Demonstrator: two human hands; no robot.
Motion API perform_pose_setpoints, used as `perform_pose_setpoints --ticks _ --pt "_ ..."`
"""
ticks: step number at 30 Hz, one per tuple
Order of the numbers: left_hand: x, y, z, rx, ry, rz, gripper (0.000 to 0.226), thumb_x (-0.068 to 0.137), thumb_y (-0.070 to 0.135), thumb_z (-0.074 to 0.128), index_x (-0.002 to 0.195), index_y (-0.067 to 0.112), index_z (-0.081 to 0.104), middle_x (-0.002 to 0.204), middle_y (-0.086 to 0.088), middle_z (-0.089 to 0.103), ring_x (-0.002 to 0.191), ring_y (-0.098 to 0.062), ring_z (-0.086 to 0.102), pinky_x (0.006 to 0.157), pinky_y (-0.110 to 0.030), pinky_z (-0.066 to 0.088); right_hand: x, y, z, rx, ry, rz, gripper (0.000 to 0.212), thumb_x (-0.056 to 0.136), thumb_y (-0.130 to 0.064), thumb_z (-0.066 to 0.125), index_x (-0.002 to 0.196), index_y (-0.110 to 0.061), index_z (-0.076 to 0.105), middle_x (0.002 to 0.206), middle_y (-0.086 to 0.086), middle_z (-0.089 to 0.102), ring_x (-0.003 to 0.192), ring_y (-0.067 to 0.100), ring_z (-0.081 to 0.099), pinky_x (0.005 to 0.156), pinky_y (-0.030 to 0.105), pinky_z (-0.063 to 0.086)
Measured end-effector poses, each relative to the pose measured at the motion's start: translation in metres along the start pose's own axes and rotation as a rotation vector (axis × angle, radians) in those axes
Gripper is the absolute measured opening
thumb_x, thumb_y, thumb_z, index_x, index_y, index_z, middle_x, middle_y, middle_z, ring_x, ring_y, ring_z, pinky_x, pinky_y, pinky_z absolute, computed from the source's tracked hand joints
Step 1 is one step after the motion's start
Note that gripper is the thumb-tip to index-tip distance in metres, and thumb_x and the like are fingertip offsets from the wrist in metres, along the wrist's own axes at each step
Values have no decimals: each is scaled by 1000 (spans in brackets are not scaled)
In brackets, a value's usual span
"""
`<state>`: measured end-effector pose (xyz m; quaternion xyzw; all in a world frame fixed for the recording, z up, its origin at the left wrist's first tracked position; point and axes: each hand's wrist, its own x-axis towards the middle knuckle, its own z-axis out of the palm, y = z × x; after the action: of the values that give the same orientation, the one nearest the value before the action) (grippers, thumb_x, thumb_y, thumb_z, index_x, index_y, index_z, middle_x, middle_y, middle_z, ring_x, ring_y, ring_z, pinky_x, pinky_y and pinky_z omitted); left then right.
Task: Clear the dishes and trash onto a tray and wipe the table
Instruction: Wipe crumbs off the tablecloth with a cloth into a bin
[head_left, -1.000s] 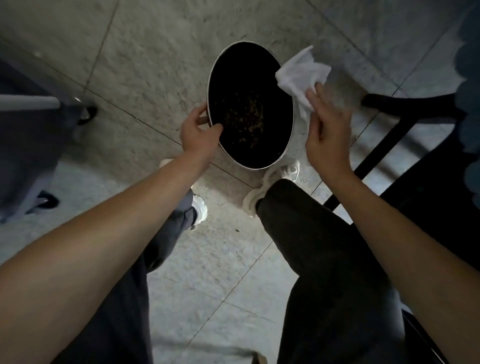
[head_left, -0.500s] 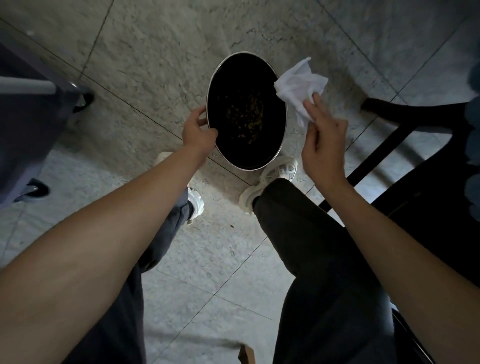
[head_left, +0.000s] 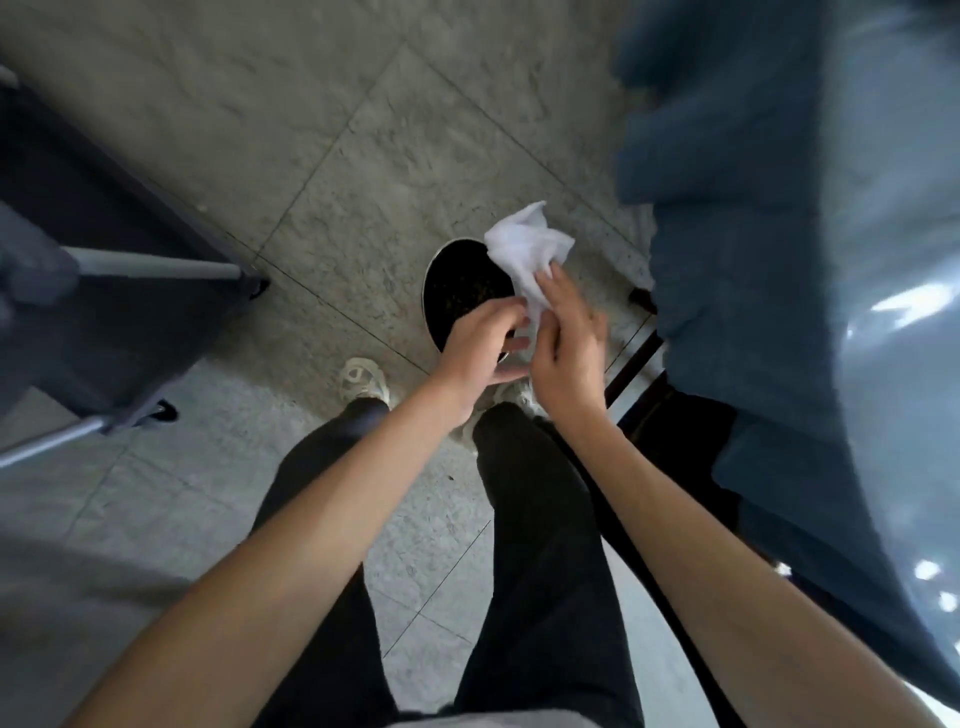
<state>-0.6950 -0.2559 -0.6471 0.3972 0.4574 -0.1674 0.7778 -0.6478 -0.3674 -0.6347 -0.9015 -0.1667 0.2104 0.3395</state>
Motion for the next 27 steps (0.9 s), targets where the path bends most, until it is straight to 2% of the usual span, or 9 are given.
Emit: perform_pose_setpoints --ticks 3,8,10,12,16,18,21,24,27 --pt "-63 40 19 38 -39 74 26 96 39 59 115 26 74 114 -2 76 106 -19 73 81 -40 63 -22 -49 -36 16 31 -28 44 105 0 45 145 -14 58 160 7 47 130 9 42 105 9 22" --pt "-146 85 32 101 -33 147 18 96 29 67 111 20 72 113 -13 75 109 -29 72 96 -56 57 -51 -114 -88 59 96 -67 44 98 5 58 139 -11 63 155 8 51 124 21 51 105 5 23" --pt "-169 98 32 103 -55 166 20 96 27 66 114 19 71 110 -12 76 106 -29 73 92 -53 60 -60 -133 -104 135 117 -99 42 99 -3 60 140 -12 60 152 5 53 131 15 49 113 21 32" --pt "-192 112 26 91 -81 189 19 95 24 65 113 19 70 105 -10 78 97 -25 75 77 -40 63 -67 -151 -118 260 100 -104 46 101 -18 65 145 -18 52 144 1 55 128 14 55 107 38 47" --pt "-236 141 9 106 -108 292 25 94 18 63 117 17 71 106 -9 78 94 -21 75 72 -32 59 -73 -190 -147 525 21 24 78 91 -49 69 155 -32 30 148 -11 47 116 -1 59 87 16 53" --pt "-258 155 -2 134 -119 365 32 87 20 65 119 19 71 107 -8 77 97 -22 74 75 -34 59 -67 -210 -160 675 -120 97 90 84 -59 70 158 -39 22 151 -11 48 122 -1 59 89 19 53" --pt "-288 177 -22 196 -141 467 36 82 21 67 118 28 73 113 -9 76 106 -27 73 88 -44 59 -55 -240 -171 813 -425 45 62 96 -45 71 149 -22 48 136 7 68 122 27 68 100 48 57" --pt "-314 196 -46 230 -170 559 34 87 26 73 120 34 70 117 -3 76 108 -21 73 83 -35 61 -52 -276 -172 763 -527 -59 32 101 -32 68 128 -16 69 125 13 74 115 33 72 94 46 60" --pt "-335 210 -78 199 -94 620 29 92 28 73 121 29 70 115 -1 76 105 -18 74 74 -29 60 -55 -309 -160 862 -529 -83 36 103 -32 64 132 -11 64 127 18 72 114 39 71 88 46 61"
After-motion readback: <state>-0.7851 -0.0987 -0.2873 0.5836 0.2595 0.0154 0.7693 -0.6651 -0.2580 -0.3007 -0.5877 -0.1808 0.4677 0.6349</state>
